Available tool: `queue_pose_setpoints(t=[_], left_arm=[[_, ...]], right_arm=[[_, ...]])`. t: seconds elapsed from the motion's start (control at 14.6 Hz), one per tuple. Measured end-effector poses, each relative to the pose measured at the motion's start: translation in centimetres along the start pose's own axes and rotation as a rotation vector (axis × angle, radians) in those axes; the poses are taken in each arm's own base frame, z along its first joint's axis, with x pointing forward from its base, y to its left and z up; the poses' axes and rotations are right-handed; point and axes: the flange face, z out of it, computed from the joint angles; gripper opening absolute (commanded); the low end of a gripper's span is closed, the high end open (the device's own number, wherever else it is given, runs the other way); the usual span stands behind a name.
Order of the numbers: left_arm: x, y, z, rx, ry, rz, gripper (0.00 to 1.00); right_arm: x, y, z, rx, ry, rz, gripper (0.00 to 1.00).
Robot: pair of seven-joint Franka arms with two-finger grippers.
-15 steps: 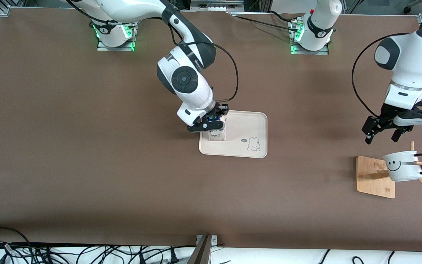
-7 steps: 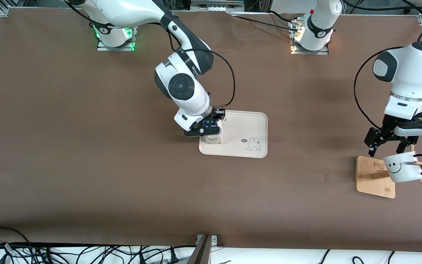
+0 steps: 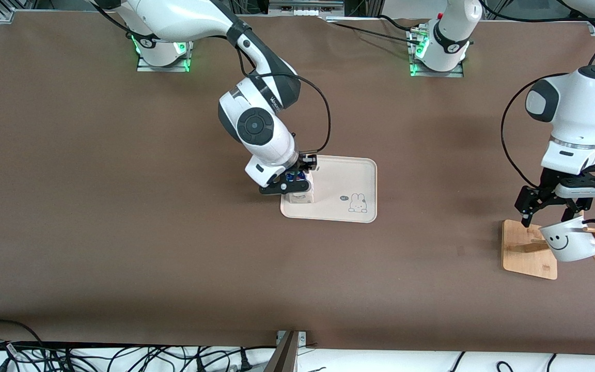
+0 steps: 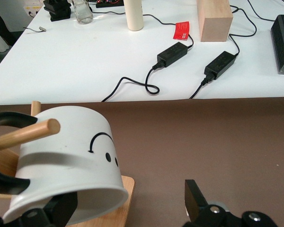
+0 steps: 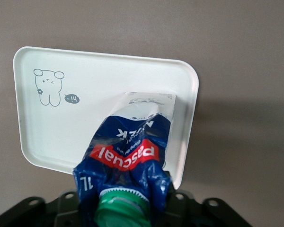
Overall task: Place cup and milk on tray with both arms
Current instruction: 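Lower the carton onto the tray while the left gripper reaches the mug, then release the carton and withdraw the right gripper while the left grasps the mug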
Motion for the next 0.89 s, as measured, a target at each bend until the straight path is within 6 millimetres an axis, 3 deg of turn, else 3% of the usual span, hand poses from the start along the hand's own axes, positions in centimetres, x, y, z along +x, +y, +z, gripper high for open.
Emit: queue_pose_setpoints(t=[0.55, 0.75, 0.89], left_arm=[[-0.7, -0.1, 0.2, 0.003, -0.006, 0.017, 1.0], [-1.4, -0.3, 0.1, 0.006, -0.005, 0.013, 1.0], [-1.6, -0.8, 0.0, 0.011, -0.006, 0.007, 0.97]], right_arm=[[-0.1, -1.2, -2.1, 0.026, 0.03, -0.015, 1.0], [-0.4, -1.6, -4.3, 0.039, 0.049, -0.021, 1.0], [-0.8, -1.4, -6.7, 0.028, 0.046, -0.021, 1.0]])
